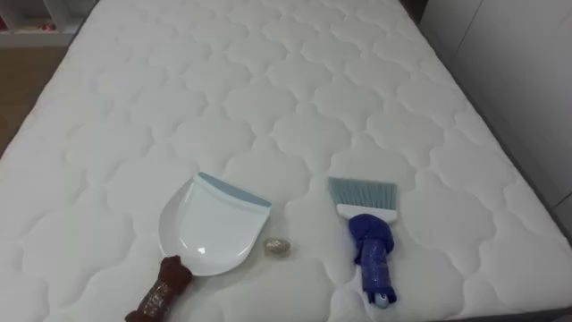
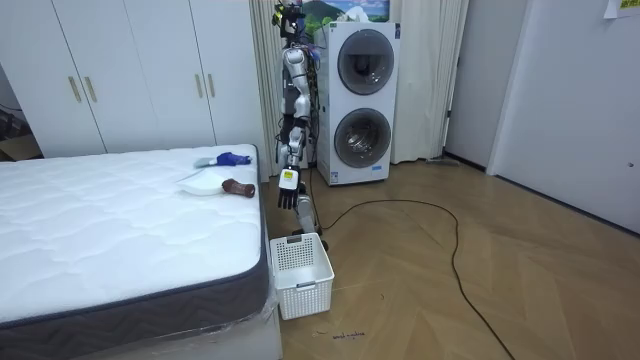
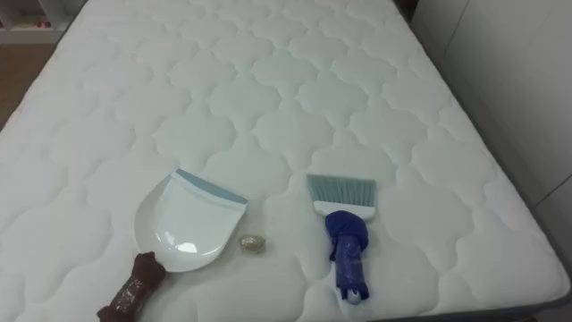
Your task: Clean bed
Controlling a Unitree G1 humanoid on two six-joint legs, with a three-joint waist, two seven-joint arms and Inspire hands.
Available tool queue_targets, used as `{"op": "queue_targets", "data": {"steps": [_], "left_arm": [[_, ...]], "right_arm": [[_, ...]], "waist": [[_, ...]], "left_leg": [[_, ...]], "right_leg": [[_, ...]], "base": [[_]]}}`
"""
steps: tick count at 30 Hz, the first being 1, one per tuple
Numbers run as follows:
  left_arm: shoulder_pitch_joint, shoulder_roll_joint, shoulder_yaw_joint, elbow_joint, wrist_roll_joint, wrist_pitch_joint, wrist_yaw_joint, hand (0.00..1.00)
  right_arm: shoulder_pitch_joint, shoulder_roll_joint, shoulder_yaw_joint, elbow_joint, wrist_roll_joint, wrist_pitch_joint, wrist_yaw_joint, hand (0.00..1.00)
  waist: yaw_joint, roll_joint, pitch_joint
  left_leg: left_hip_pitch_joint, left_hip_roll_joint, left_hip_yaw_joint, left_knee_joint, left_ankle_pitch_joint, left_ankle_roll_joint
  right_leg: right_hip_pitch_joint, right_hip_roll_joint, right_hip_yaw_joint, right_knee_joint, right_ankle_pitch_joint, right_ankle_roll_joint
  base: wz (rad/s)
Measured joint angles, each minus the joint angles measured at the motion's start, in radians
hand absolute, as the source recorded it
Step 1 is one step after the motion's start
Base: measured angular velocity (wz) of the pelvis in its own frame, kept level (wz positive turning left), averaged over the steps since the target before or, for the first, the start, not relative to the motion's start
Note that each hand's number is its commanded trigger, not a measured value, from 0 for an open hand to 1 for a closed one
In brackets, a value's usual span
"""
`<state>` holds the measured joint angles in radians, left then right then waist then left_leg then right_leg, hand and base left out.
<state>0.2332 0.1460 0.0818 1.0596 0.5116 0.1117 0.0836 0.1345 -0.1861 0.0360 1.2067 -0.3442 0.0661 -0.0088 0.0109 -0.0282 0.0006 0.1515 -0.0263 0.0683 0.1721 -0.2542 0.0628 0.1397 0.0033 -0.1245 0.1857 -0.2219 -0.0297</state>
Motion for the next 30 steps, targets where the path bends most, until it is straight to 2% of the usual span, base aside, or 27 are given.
{"op": "queue_targets", "data": {"steps": [7, 9, 10, 11, 19, 21, 25, 26, 28, 30], "left_arm": [[0.002, 0.0, -0.003, 0.001, -0.017, 0.0, 0.001, 0.0], [0.002, 0.0, -0.006, 0.009, -0.069, -0.001, 0.003, 0.0], [0.002, 0.0, -0.004, 0.016, -0.086, -0.001, 0.005, 0.0], [-0.002, 0.0, -0.001, 0.024, -0.122, 0.001, 0.011, 0.0], [0.014, -0.013, 0.081, 0.043, -0.338, -0.006, 0.051, 0.0], [0.021, -0.016, 0.117, 0.041, -0.428, -0.014, 0.075, 0.0], [0.02, -0.015, 0.157, 0.022, -0.538, -0.03, 0.125, 0.0], [0.02, -0.015, 0.174, -0.004, -0.564, -0.034, 0.148, 0.0], [0.019, -0.015, 0.195, -0.036, -0.594, -0.057, 0.184, 0.0], [0.011, -0.018, 0.21, -0.081, -0.599, -0.097, 0.23, 0.0]], "right_arm": [[0.0, 0.0, 0.0, 0.001, 0.003, 0.0, 0.0, 0.0], [0.0, 0.001, 0.0, 0.001, 0.008, 0.0, -0.001, 0.0], [0.0, 0.001, 0.0, 0.001, 0.012, 0.0, -0.002, 0.0], [-0.001, 0.001, -0.001, 0.0, 0.024, -0.001, -0.004, 0.0], [0.0, 0.005, -0.014, 0.026, 0.029, -0.008, -0.026, 0.0], [0.003, 0.012, -0.014, 0.044, 0.037, -0.008, -0.026, 0.0], [0.002, 0.015, -0.021, 0.043, 0.039, -0.01, -0.027, 0.0], [0.002, 0.015, -0.022, 0.043, 0.033, -0.01, -0.029, 0.0], [-0.005, 0.015, -0.029, 0.041, 0.03, -0.013, -0.04, 0.0], [-0.008, 0.015, -0.043, 0.041, 0.024, -0.033, -0.047, 0.0]], "waist": [[-0.004, 0.004, -0.0007], [-0.004, -0.003, 0.0032], [-0.001, 0.005, -0.0011], [-0.001, -0.001, 0.003], [0.014, -0.001, 0.0061], [0.025, -0.003, 0.0061], [0.022, -0.001, 0.0024], [0.024, -0.006, 0.0036], [0.027, -0.006, 0.0031], [0.028, 0.0, -0.0004]], "left_leg": [[0.0, -0.001, 0.0, 0.004, 0.0, 0.0], [0.0, -0.001, -0.001, 0.011, 0.0, 0.0], [0.0, -0.001, -0.001, 0.012, 0.0, 0.0], [0.0, -0.001, -0.001, 0.015, 0.0, 0.0], [0.013, -0.001, 0.0, 0.015, 0.0, 0.0], [0.01, -0.001, -0.003, 0.015, 0.0, 0.0], [-0.001, -0.003, -0.014, 0.016, 0.0, 0.0], [-0.001, -0.003, -0.017, 0.017, 0.0, 0.0], [0.0, -0.003, -0.016, 0.018, 0.0, 0.0], [0.001, -0.002, -0.015, 0.013, 0.0, 0.0]], "right_leg": [[0.003, -0.002, -0.006, 0.001, 0.0, 0.0], [0.008, -0.003, -0.013, 0.001, 0.0, 0.0], [0.012, -0.003, -0.014, 0.001, 0.0, 0.0], [0.013, -0.004, -0.013, -0.001, 0.0, 0.0], [0.019, -0.004, -0.012, -0.011, 0.0, 0.0], [0.019, -0.004, -0.015, -0.013, 0.0, 0.0], [0.017, -0.004, -0.017, -0.016, 0.0, 0.0], [0.018, -0.004, -0.018, -0.015, 0.0, 0.0], [0.019, -0.004, -0.017, -0.013, 0.0, 0.0], [0.018, -0.003, -0.015, -0.014, 0.0, 0.0]], "base": [[0.0], [0.0], [0.0], [0.0], [0.0], [0.02], [0.08], [0.06], [0.0], [0.0]]}}
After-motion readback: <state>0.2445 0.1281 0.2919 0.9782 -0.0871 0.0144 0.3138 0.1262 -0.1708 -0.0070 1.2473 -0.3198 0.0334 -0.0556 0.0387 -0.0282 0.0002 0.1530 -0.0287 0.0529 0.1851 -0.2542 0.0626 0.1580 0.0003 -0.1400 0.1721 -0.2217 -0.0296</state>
